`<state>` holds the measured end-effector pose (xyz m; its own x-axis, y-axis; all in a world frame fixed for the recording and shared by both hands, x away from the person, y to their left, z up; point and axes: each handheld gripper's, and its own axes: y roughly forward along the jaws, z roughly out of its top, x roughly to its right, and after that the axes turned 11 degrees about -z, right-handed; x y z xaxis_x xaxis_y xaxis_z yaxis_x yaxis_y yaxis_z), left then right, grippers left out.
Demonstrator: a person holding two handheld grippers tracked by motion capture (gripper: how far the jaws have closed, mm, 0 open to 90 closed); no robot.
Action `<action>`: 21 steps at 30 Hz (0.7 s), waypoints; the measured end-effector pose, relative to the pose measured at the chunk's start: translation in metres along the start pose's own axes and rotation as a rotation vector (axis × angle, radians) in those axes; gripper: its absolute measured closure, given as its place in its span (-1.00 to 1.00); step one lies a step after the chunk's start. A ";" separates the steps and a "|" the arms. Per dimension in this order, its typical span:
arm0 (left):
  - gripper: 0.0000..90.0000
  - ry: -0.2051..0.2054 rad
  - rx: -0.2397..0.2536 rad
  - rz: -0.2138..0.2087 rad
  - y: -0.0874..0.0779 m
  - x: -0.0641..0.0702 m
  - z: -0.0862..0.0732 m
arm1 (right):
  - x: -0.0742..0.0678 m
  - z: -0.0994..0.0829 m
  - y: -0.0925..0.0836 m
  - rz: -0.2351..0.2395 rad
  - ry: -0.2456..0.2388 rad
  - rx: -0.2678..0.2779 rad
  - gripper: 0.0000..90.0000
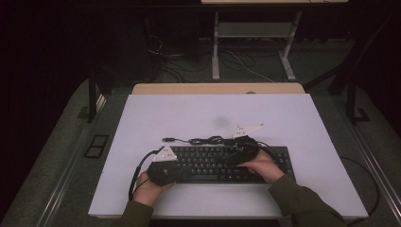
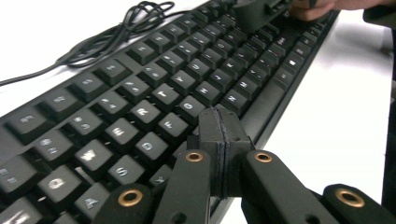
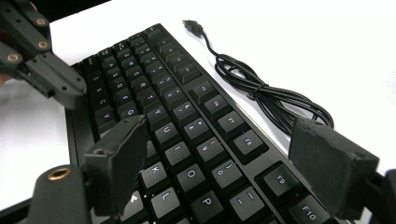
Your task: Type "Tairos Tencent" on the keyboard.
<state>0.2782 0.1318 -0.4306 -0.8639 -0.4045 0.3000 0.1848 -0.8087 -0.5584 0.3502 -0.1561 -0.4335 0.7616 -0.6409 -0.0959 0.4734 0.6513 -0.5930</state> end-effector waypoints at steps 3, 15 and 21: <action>0.98 0.012 -0.014 -0.012 0.004 0.002 0.000 | 0.000 0.000 0.000 -0.001 0.001 0.000 -0.58; 0.99 0.016 -0.045 -0.025 0.010 0.004 -0.001 | 0.000 0.000 0.000 -0.003 0.001 -0.002 -0.57; 0.98 0.023 -0.054 -0.029 0.012 0.004 -0.001 | 0.000 0.000 0.000 -0.003 0.000 -0.002 -0.57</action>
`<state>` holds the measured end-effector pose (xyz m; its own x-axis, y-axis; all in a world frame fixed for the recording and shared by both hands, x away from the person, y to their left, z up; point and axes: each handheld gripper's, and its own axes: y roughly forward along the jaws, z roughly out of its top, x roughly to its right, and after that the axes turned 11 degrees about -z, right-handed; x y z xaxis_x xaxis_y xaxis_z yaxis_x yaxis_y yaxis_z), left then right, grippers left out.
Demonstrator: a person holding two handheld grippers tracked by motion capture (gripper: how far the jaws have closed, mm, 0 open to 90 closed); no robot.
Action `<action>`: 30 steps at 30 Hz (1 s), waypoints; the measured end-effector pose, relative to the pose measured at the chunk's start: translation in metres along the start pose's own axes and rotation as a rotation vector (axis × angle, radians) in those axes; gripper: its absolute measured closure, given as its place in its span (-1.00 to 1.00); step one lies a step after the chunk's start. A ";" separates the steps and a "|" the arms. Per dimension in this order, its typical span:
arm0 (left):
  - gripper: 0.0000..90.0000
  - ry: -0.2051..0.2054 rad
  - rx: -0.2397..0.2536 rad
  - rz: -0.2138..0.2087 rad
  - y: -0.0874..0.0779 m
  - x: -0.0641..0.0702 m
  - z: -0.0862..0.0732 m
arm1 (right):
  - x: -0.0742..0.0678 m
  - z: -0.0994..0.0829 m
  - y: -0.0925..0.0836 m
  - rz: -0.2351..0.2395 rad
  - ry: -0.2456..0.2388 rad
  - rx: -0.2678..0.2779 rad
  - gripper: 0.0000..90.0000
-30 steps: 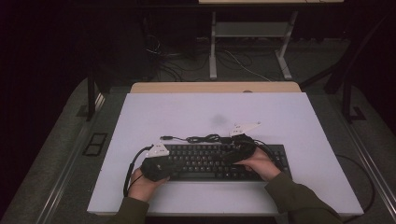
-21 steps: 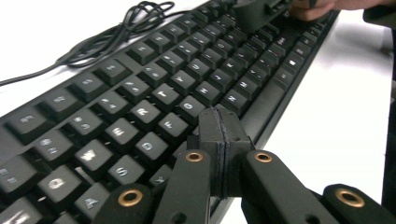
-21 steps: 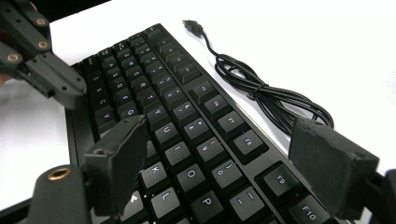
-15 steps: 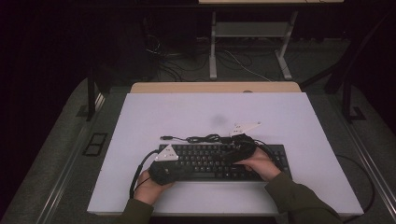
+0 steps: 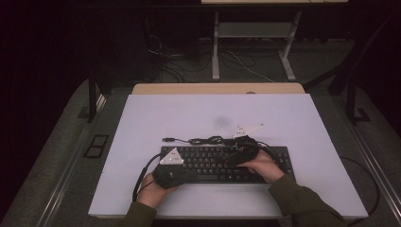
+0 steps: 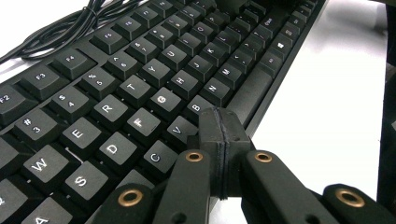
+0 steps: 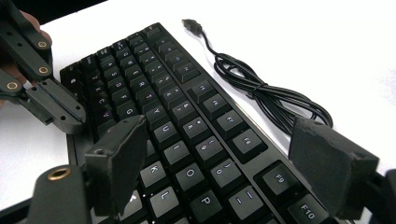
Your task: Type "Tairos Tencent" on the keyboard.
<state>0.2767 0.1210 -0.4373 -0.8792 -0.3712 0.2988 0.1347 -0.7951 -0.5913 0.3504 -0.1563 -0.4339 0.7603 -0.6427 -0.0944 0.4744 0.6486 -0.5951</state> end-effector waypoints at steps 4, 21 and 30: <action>0.99 0.000 0.002 -0.001 0.000 0.000 0.000 | 0.000 0.000 0.000 0.000 -0.002 0.000 -0.57; 0.98 -0.002 -0.005 0.003 0.000 -0.002 0.000 | 0.000 0.000 0.000 0.000 -0.005 -0.002 -0.57; 0.98 -0.018 0.035 0.009 -0.006 -0.004 0.000 | 0.001 0.000 -0.001 -0.002 0.004 0.000 -0.57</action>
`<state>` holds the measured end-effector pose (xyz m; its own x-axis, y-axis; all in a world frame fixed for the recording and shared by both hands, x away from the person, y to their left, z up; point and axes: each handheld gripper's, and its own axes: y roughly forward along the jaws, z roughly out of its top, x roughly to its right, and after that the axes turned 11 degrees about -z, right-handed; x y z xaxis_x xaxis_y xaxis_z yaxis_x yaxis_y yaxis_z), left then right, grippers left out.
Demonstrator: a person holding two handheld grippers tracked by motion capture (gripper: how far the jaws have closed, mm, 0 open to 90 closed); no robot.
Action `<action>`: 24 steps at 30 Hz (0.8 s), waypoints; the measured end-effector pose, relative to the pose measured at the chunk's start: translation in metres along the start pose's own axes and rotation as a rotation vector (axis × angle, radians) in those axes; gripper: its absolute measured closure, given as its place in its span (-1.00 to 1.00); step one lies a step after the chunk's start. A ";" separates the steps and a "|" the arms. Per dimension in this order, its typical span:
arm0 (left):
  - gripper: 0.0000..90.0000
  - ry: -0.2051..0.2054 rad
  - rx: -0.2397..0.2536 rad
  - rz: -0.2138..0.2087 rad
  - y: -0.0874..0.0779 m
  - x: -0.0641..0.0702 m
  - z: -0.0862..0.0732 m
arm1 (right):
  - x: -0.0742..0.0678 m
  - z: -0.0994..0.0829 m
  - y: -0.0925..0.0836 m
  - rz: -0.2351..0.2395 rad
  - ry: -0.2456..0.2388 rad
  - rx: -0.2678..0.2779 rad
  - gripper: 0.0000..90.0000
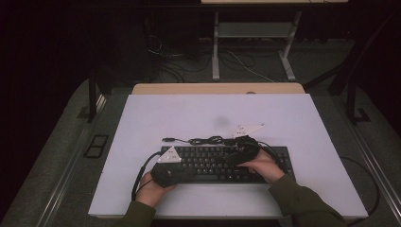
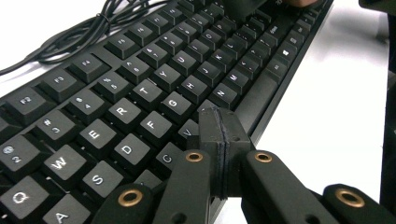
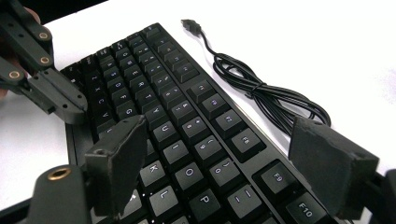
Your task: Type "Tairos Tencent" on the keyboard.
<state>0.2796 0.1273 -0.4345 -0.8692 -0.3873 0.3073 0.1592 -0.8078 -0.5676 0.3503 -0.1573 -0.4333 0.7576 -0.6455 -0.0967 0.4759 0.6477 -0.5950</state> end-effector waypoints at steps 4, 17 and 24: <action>0.98 -0.004 0.006 0.005 -0.002 -0.002 0.000 | 0.001 0.000 -0.001 -0.002 -0.003 0.003 -0.57; 0.72 -0.019 0.025 0.019 -0.004 -0.007 0.001 | 0.003 0.000 -0.010 0.003 0.010 0.008 -0.57; 0.43 -0.029 0.047 0.024 -0.003 -0.010 0.005 | 0.003 -0.002 -0.016 0.010 0.021 0.005 -0.56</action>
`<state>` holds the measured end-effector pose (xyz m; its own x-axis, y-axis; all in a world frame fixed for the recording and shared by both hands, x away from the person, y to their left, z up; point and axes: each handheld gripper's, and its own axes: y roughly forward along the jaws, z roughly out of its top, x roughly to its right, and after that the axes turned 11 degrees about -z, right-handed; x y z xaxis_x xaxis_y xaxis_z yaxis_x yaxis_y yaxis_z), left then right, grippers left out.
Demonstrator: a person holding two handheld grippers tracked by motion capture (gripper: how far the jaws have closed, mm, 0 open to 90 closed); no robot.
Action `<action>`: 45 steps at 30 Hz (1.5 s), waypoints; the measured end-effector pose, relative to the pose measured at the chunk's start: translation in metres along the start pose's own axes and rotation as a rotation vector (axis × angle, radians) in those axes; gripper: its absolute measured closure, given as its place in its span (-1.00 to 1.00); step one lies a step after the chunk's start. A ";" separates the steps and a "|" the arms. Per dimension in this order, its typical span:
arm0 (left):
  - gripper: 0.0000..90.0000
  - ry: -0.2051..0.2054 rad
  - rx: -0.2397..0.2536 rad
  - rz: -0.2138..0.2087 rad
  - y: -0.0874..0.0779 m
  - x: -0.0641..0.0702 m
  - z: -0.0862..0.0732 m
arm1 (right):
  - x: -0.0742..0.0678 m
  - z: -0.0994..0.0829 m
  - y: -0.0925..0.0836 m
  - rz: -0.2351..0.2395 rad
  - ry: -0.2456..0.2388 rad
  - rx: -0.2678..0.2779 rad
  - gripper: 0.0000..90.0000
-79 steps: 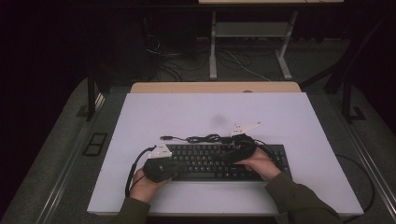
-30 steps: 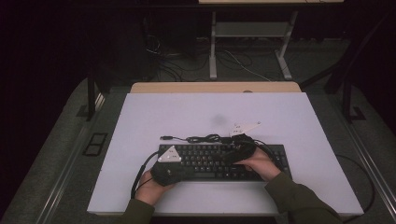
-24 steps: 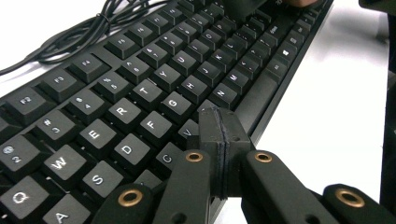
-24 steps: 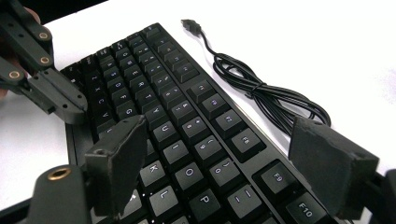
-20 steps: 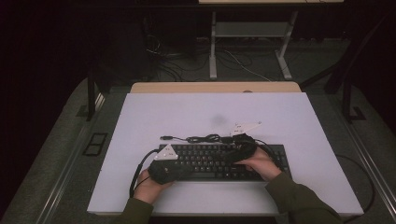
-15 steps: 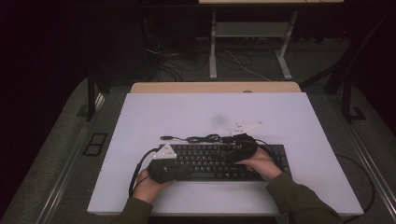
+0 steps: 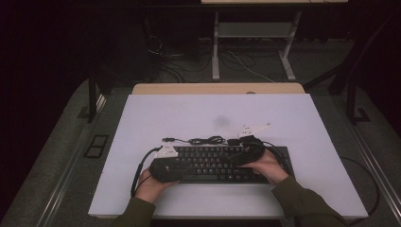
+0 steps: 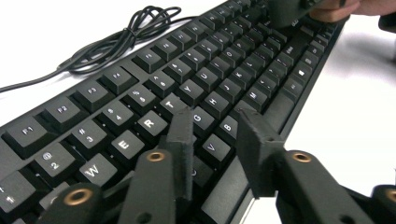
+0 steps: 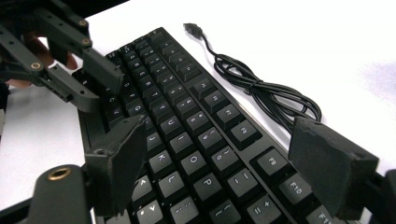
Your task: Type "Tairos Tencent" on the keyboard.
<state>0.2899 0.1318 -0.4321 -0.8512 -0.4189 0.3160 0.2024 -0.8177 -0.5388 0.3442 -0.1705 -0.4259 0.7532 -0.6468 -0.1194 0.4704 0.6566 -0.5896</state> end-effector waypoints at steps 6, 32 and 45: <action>0.16 -0.004 0.009 0.001 0.003 -0.002 0.003 | 0.001 -0.004 -0.005 0.000 0.002 -0.005 -0.45; -0.38 0.018 0.047 0.054 0.014 -0.007 0.014 | 0.002 -0.028 -0.038 -0.016 -0.034 -0.027 0.67; -0.38 0.037 0.041 0.065 0.020 -0.012 0.020 | -0.003 -0.038 -0.040 0.008 -0.086 -0.086 0.99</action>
<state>0.3133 0.1125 -0.4310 -0.8531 -0.4569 0.2520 0.2763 -0.8052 -0.5247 0.3059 -0.2097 -0.4326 0.7952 -0.6037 -0.0573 0.4260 0.6233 -0.6557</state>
